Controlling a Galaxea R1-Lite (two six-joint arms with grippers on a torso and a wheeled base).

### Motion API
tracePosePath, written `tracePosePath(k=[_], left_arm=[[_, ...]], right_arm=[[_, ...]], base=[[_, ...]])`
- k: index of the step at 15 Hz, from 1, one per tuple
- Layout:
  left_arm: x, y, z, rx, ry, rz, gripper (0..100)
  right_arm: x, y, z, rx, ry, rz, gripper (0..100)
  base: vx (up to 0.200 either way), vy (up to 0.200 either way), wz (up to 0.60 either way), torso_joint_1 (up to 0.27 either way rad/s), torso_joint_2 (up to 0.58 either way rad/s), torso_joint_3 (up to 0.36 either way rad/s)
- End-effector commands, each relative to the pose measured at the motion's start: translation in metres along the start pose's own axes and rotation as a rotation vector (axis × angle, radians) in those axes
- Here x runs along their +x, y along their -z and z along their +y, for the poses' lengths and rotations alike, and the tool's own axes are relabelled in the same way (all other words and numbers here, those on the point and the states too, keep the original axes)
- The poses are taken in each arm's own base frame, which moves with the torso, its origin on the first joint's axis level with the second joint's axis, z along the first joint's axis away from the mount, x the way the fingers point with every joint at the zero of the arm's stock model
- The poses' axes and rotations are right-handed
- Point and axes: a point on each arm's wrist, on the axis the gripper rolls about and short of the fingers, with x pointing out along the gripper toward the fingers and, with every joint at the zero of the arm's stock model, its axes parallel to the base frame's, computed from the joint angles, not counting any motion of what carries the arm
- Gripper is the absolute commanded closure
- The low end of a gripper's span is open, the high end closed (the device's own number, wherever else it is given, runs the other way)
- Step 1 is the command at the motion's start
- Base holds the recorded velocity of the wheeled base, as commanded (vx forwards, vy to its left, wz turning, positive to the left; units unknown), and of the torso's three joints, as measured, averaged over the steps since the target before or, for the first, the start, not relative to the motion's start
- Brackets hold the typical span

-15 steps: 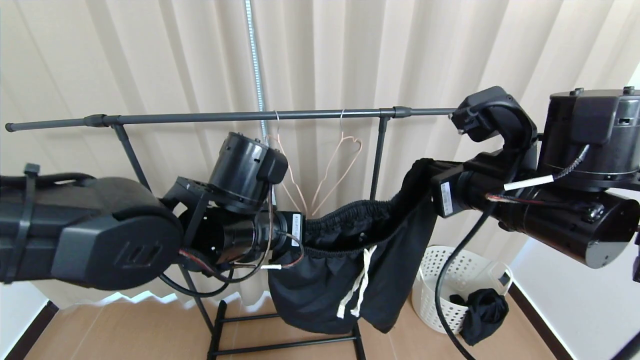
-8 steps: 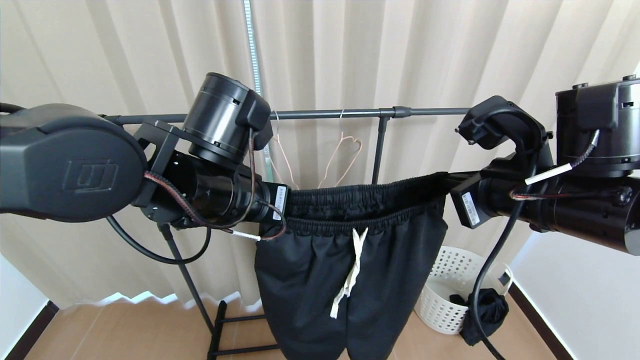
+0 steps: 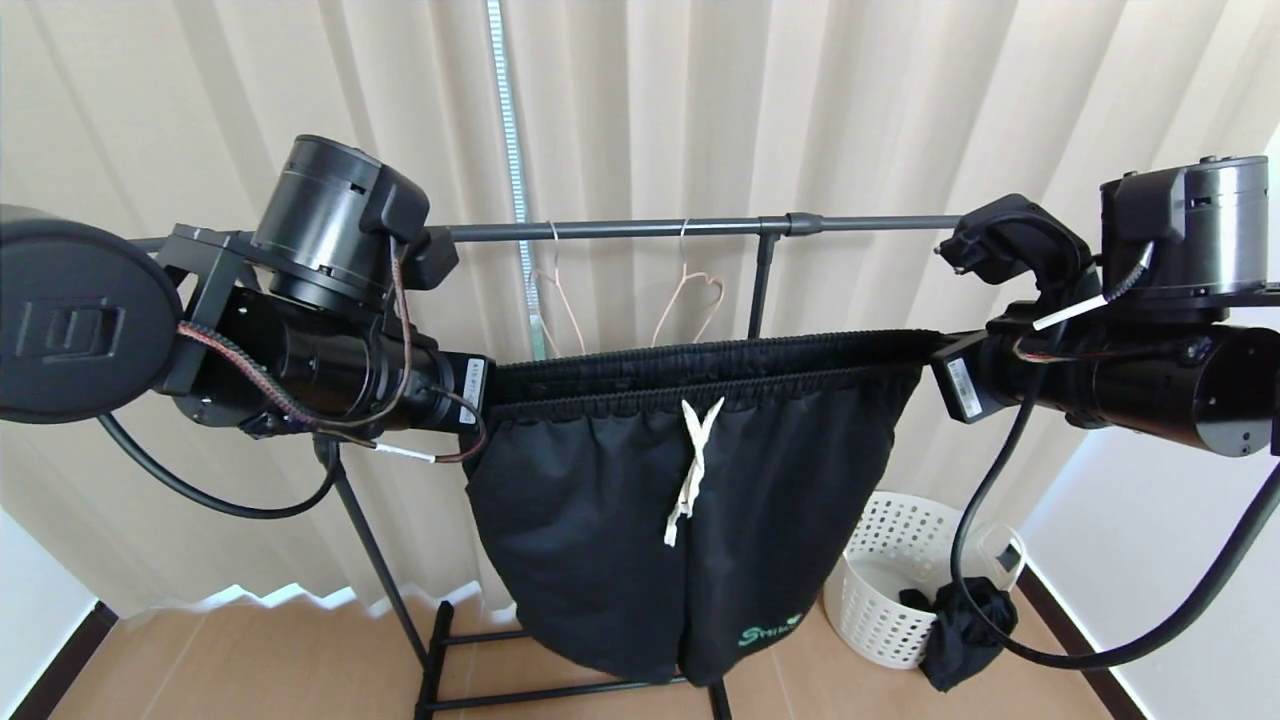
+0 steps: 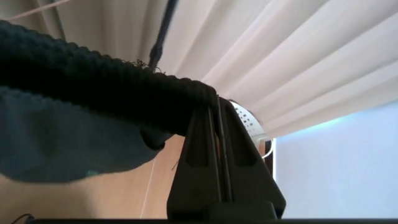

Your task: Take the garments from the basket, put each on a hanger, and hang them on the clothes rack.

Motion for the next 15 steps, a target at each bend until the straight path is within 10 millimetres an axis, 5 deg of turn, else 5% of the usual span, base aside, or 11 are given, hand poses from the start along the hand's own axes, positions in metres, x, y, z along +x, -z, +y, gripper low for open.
tracePosePath(k=[1,4,11,15], left_arm=[[-0.002,-0.002,0.006,-0.015,0.002,-0.007,100],[-0.001,-0.012,0.0,-0.015,0.058,-0.032,100],[0.024,-0.057,-0.032,-0.012,0.201,-0.118,100],[0.037,-0.08,-0.041,-0.027,0.224,-0.179,100]], right_arm=[[0.004,0.004,-0.006,0.005,0.018,0.022,100],[-0.008,0.016,-0.005,-0.008,0.005,0.038,100],[-0.054,0.074,0.062,-0.183,-0.363,0.092,100],[-0.077,0.081,0.09,-0.22,-0.609,0.063,100]], base=[[0.0,0.0,0.0,0.0,0.0,0.0],[0.0,0.0,0.0,0.0,0.0,0.0],[0.0,0.0,0.0,0.0,0.0,0.0],[0.0,0.0,0.0,0.0,0.0,0.0]])
